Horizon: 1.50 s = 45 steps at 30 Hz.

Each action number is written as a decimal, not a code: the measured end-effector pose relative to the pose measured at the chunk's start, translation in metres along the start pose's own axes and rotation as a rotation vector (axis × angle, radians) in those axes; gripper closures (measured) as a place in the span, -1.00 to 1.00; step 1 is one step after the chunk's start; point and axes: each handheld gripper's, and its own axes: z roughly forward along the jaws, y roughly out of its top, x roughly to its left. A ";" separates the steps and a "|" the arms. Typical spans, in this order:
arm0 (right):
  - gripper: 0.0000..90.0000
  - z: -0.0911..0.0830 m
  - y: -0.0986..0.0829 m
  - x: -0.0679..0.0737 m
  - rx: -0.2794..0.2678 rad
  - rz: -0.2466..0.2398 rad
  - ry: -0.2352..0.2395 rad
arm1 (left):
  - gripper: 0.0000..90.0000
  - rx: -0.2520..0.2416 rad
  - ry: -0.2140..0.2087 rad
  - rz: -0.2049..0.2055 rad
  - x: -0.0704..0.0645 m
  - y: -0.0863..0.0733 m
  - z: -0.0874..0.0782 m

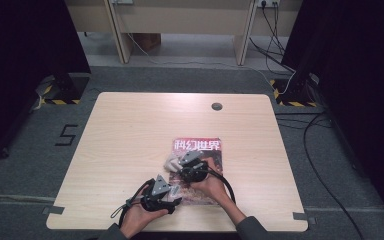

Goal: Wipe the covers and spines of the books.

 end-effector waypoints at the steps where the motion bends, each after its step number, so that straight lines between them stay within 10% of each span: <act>1: 0.58 0.000 0.000 0.001 -0.002 -0.012 -0.003 | -0.24 0.003 -0.006 -0.005 0.001 -0.001 -0.001; 15: 0.56 -0.042 -0.053 -0.089 0.028 0.218 -0.197 | -0.43 -0.013 -0.014 -0.073 0.028 -0.010 -0.028; 20: 0.57 -0.042 -0.051 -0.079 0.042 0.178 -0.200 | -0.47 -0.016 -0.001 -0.089 0.033 -0.014 -0.036; 33: 0.56 -0.014 -0.015 -0.002 0.003 -0.004 -0.008 | -0.57 -0.006 0.078 -0.146 0.049 -0.017 -0.040; 45: 0.54 -0.018 -0.024 -0.034 0.007 0.105 -0.082 | -0.57 -0.018 0.117 -0.156 0.053 -0.017 -0.042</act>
